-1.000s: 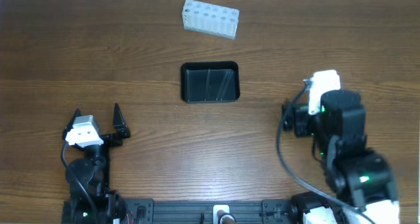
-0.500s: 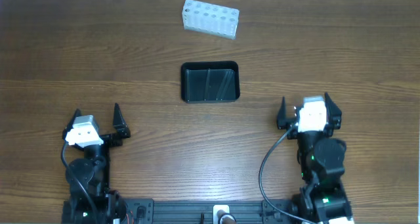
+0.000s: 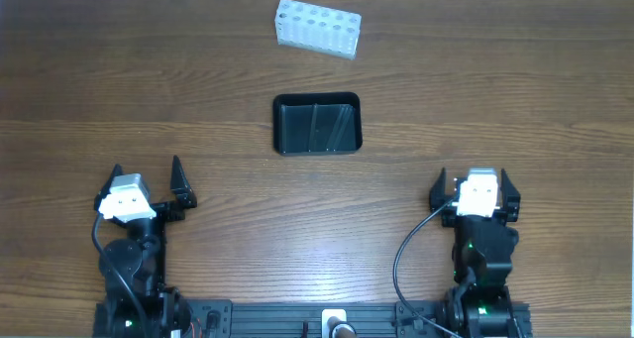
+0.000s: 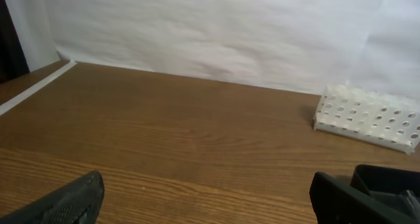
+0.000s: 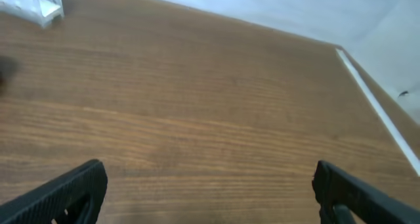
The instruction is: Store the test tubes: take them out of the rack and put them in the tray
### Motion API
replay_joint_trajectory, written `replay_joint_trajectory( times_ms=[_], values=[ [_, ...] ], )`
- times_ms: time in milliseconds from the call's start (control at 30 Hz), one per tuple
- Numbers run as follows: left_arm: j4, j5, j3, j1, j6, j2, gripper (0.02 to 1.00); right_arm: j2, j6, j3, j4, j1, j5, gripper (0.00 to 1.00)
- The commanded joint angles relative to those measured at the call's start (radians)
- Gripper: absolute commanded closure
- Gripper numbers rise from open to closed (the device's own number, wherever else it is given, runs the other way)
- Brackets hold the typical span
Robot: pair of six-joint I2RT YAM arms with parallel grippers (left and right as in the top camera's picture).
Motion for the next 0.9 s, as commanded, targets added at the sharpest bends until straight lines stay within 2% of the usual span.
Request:
replay_joint_trajectory(
  times_ms=[33, 500, 600, 800, 900],
  values=[
    [0.001, 0.003, -0.004, 0.007, 0.011, -0.007, 0.02, -0.145, 0.0, -0.005, -0.007, -0.006, -0.006, 0.009],
    [0.001, 0.003, -0.004, 0.007, 0.011, -0.007, 0.02, -0.193, 0.0, -0.005, -0.006, -0.002, -0.018, 0.007],
    [0.001, 0.003, -0.004, 0.007, 0.011, -0.007, 0.02, -0.193, 0.025, -0.005, -0.011, -0.002, -0.069, 0.007],
    [0.001, 0.003, -0.004, 0.007, 0.011, -0.007, 0.02, -0.193, 0.235, -0.005, -0.018, -0.002, -0.205, 0.009],
    [0.001, 0.003, -0.004, 0.007, 0.011, -0.007, 0.023, -0.193, 0.242, -0.005, -0.021, -0.002, -0.216, 0.009]
  ],
)
